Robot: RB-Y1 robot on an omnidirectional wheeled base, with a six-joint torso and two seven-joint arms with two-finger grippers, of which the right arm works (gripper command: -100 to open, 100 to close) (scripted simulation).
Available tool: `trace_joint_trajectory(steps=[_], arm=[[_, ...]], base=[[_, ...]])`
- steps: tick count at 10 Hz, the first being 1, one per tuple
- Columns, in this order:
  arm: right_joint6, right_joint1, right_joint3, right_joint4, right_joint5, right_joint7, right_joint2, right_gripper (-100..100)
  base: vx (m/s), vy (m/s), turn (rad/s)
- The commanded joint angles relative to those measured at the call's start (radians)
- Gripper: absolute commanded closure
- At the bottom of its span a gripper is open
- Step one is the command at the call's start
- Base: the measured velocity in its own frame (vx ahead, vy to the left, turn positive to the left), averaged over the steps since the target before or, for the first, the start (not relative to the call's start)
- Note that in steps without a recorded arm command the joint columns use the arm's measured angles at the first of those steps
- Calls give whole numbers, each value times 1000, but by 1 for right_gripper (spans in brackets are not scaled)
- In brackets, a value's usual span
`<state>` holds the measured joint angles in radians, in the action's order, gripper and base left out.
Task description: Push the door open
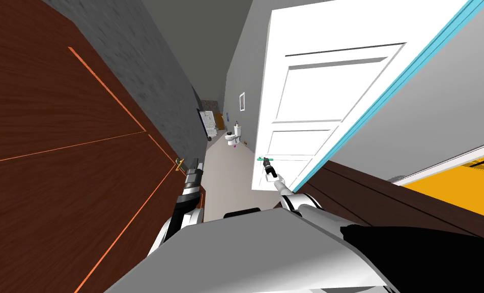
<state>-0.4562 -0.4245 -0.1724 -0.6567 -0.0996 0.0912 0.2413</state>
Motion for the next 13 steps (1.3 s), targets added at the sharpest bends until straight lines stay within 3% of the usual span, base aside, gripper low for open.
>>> trace_joint_trajectory(steps=[1,6,13], arm=[[0,0,0,0,0,0,0,100],[-3,4,-38,6,-13,-14,16,100],[-12,17,-116,22,-38,-43,45,100]], base=[[67,39,-26],[159,62,-49],[185,86,-70]])
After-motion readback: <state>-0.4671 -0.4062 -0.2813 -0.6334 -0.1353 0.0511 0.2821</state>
